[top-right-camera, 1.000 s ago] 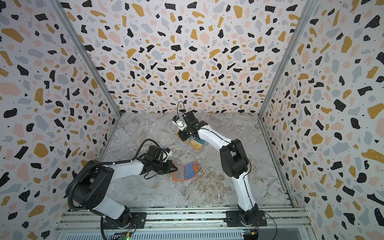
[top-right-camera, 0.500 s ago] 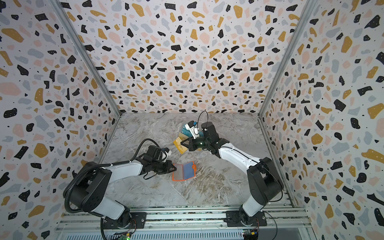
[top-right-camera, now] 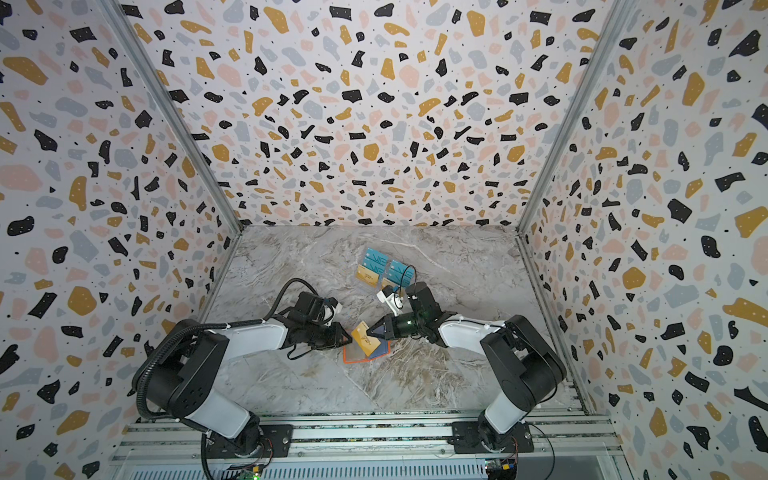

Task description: Put the credit cards into the card holder

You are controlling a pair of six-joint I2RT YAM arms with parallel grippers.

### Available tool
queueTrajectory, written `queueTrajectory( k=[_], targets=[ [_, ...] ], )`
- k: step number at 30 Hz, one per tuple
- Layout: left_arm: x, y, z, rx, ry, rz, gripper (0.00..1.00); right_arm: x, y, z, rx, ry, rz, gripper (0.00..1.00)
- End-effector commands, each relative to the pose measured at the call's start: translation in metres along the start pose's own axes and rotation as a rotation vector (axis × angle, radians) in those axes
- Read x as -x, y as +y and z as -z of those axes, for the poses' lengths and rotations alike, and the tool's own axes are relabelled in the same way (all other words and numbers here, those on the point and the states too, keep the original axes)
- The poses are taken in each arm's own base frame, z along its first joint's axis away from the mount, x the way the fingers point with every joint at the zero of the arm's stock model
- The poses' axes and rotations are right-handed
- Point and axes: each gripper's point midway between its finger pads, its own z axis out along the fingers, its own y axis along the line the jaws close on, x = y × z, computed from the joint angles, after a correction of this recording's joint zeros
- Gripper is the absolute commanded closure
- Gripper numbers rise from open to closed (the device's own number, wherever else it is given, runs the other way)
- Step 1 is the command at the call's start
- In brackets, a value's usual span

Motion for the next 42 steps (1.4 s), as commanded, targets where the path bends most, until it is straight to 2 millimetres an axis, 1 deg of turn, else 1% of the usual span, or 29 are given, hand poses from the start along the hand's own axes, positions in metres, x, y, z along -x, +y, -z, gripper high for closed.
queueTrajectory(
  k=[1,3,5,9,11,14,17,18,23,26,30,37,42],
  targets=[
    [0.004,0.004,0.011,0.043,-0.042,0.064,0.7,-0.008,-0.005,-0.012,-0.004,0.032,0.0,1.0],
    [0.009,0.004,0.018,0.065,-0.072,0.075,0.69,-0.013,-0.012,-0.02,-0.032,0.058,-0.001,1.0],
    [0.009,0.008,0.023,0.101,-0.084,0.08,0.69,-0.017,-0.02,-0.027,-0.053,0.07,-0.016,1.0],
    [0.006,0.007,0.024,0.089,-0.086,0.094,0.69,-0.02,-0.03,-0.036,-0.066,0.077,-0.044,1.0],
    [0.008,0.006,0.028,0.091,-0.103,0.097,0.7,-0.02,-0.036,-0.039,-0.092,0.076,-0.053,1.0],
    [0.015,-0.002,0.04,0.076,-0.159,0.089,0.71,-0.021,-0.042,-0.039,-0.112,0.067,-0.073,1.0],
    [0.017,-0.014,0.045,0.009,-0.187,0.096,0.74,-0.022,-0.044,-0.039,-0.112,0.056,-0.091,1.0],
    [0.017,-0.017,0.044,-0.012,-0.19,0.103,0.76,-0.022,-0.043,-0.038,-0.111,0.052,-0.091,1.0],
    [0.013,-0.02,0.035,-0.075,-0.198,0.15,0.86,-0.023,-0.042,-0.038,-0.105,0.055,-0.099,1.0],
    [0.011,-0.02,0.028,-0.093,-0.198,0.166,0.88,-0.022,-0.038,-0.038,-0.089,0.057,-0.101,1.0],
    [0.005,-0.02,0.019,-0.118,-0.182,0.174,0.89,-0.021,-0.035,-0.037,-0.077,0.055,-0.101,1.0],
    [-0.01,-0.005,0.004,-0.086,-0.122,0.175,0.89,-0.014,-0.026,-0.026,-0.029,0.012,-0.117,1.0],
    [-0.02,0.005,-0.005,-0.052,-0.074,0.166,0.88,-0.007,-0.026,-0.017,0.001,-0.022,-0.137,1.0]
  ],
)
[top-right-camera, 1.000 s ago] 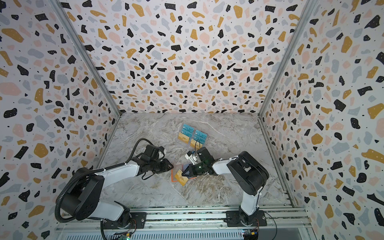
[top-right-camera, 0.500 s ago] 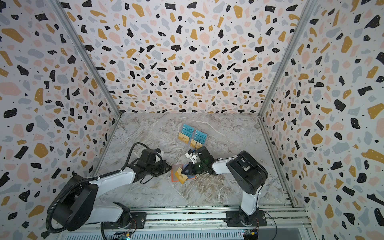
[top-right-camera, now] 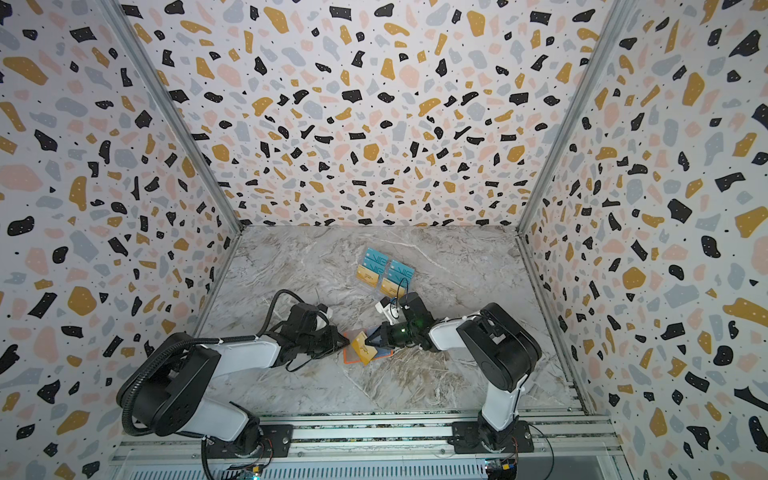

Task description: Put the credit cards into the card holder

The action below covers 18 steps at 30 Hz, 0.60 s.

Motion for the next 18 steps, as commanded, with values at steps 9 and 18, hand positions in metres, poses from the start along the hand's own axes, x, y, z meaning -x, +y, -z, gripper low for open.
queueTrajectory(
  k=[9,18],
  targets=[
    [-0.015,0.02,-0.01,0.066,0.078,-0.036,0.88,0.015,0.002,0.024,-0.015,-0.065,0.015,1.0],
    [-0.012,0.021,-0.012,0.09,0.098,-0.071,0.88,0.012,-0.016,0.037,-0.058,-0.095,-0.044,1.0]
  ],
)
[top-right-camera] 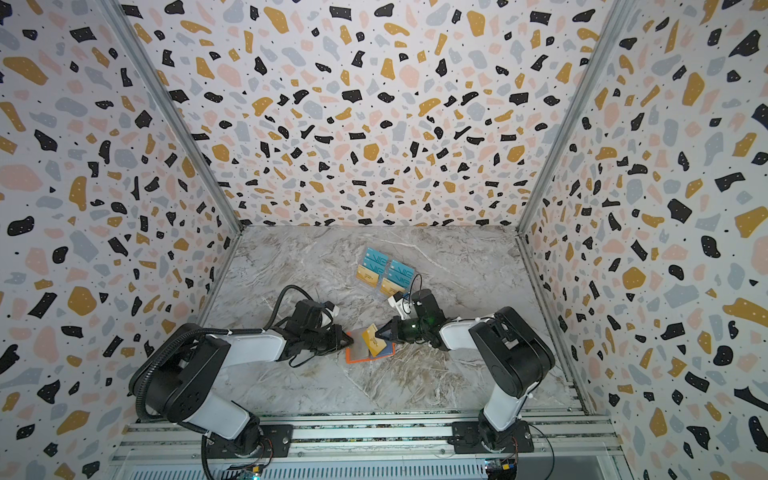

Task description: Put the credit cards into the card holder

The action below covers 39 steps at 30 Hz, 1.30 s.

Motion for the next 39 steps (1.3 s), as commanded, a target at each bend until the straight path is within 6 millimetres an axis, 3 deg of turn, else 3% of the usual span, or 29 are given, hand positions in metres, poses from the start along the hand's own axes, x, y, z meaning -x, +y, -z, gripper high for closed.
queueTrajectory(
  k=[1,21,39],
  targets=[
    [-0.018,0.022,-0.003,0.088,0.063,0.016,0.88,-0.001,-0.004,0.007,-0.018,-0.009,-0.016,1.0],
    [-0.02,0.025,0.004,0.128,0.074,-0.006,0.88,0.002,-0.007,0.016,-0.064,-0.029,-0.01,1.0],
    [-0.02,0.024,0.005,0.128,0.077,-0.007,0.88,-0.002,0.007,0.005,0.005,0.023,0.023,1.0]
  ],
)
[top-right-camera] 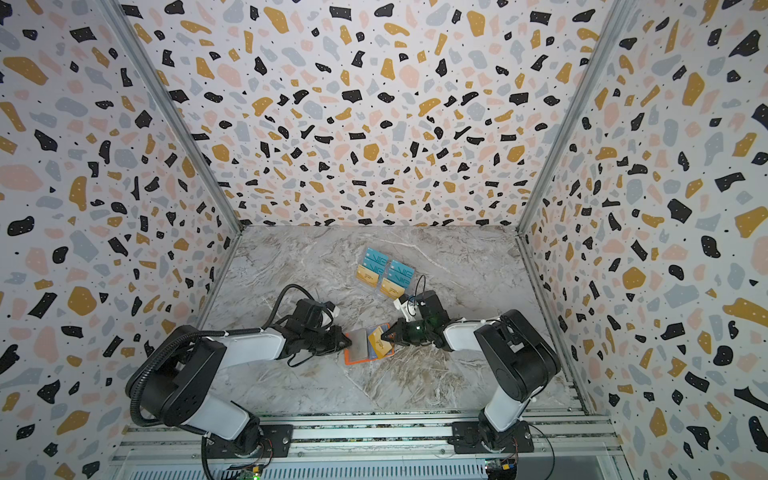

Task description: Put the credit cards into the card holder

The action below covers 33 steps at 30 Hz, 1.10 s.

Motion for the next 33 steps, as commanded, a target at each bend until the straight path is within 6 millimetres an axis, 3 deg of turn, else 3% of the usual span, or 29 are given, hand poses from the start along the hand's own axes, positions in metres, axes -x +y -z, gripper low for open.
queueTrajectory(
  k=[1,13,21,26,30,33],
  targets=[
    [-0.018,0.02,-0.001,0.083,0.057,0.028,0.88,0.004,0.016,-0.004,0.047,0.011,0.054,1.0],
    [-0.013,0.013,0.006,0.078,0.039,0.023,0.87,0.001,0.012,-0.008,0.041,0.026,0.054,1.0],
    [0.005,-0.017,0.024,0.007,-0.024,0.022,0.79,-0.004,0.01,-0.021,0.016,0.047,0.058,1.0],
    [0.001,-0.017,0.027,0.0,-0.044,0.077,0.78,-0.008,0.012,-0.027,0.015,0.05,0.058,1.0],
    [0.004,-0.036,0.03,-0.045,-0.081,0.071,0.72,-0.011,0.008,-0.027,-0.007,0.043,0.046,1.0],
    [-0.002,-0.029,0.022,-0.008,-0.059,0.081,0.73,-0.011,0.004,-0.026,-0.021,0.03,0.036,1.0]
  ],
)
